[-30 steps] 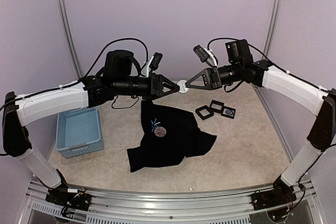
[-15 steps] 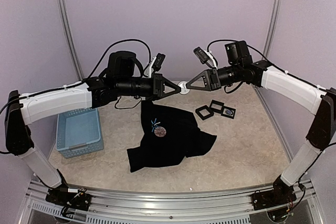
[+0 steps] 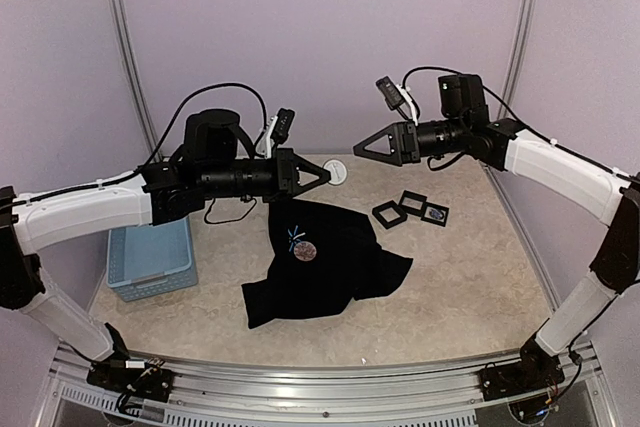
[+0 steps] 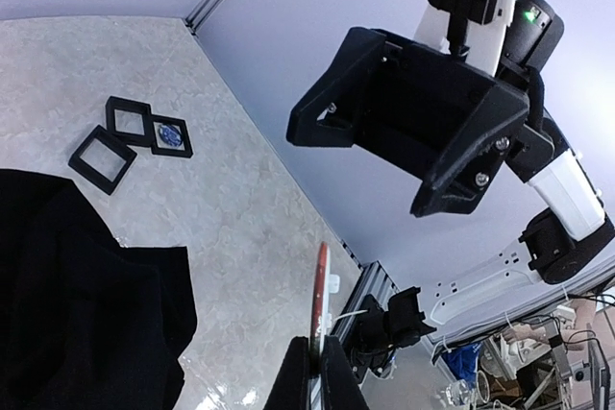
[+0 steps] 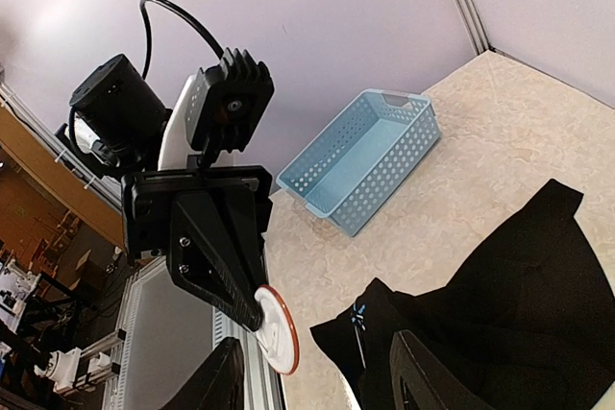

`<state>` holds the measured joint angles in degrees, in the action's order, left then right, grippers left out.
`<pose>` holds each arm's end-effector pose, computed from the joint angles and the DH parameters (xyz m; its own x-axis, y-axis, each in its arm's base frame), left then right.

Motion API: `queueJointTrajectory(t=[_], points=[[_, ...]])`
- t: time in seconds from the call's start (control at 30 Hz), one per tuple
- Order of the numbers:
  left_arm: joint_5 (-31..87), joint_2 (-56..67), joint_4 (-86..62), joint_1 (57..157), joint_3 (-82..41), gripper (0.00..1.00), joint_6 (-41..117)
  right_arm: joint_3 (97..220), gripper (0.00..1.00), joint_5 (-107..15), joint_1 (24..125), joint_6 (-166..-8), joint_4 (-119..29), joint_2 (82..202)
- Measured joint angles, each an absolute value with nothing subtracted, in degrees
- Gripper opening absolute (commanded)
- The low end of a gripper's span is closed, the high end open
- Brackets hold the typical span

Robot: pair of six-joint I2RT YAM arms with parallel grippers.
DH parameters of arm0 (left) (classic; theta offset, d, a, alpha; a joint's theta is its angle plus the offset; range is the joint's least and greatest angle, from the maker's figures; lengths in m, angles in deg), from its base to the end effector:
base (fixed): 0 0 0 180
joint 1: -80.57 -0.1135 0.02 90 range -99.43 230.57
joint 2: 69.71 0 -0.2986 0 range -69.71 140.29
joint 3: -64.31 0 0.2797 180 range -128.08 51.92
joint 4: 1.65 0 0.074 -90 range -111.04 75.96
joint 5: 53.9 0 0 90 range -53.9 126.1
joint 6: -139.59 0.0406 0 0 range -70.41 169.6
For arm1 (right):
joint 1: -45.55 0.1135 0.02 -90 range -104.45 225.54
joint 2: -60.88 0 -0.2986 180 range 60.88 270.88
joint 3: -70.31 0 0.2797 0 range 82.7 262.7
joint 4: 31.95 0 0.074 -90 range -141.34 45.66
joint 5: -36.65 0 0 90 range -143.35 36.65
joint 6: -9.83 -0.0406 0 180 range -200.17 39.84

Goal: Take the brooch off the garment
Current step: Close the brooch at the center of the board.

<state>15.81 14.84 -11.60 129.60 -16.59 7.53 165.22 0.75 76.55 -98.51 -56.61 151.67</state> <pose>0.2383 -0.2959 0.3666 -0.7369 -0.1097 -0.6670 0.5866 0.3866 -0.7117 0.3214 0.2315 0.3979 -0.5851 -0.1363 -0.7994 -0.8092 0.1631 0.5644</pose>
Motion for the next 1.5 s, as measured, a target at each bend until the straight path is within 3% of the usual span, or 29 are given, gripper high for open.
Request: queueJointTrajectory(t=[0.3, 0.67, 1.0, 1.5], points=[[13.5, 15.0, -6.7, 129.1, -16.5, 0.00, 5.2, 159.1, 0.69, -0.5, 76.7, -93.0, -59.5, 145.9], [11.3, 17.6, -1.9, 130.5, -15.8, 0.00, 2.0, 157.7, 0.69, 0.8, 79.4, -89.6, -62.5, 145.2], [10.8, 17.6, -0.7, 130.5, -15.7, 0.00, 1.5, 157.8, 0.54, 0.0, 80.3, -88.9, -62.8, 145.3], [8.5, 18.7, -0.2, 130.0, -15.8, 0.00, 1.0, 159.0, 0.41, -0.1, 80.3, -89.9, -61.1, 147.1]])
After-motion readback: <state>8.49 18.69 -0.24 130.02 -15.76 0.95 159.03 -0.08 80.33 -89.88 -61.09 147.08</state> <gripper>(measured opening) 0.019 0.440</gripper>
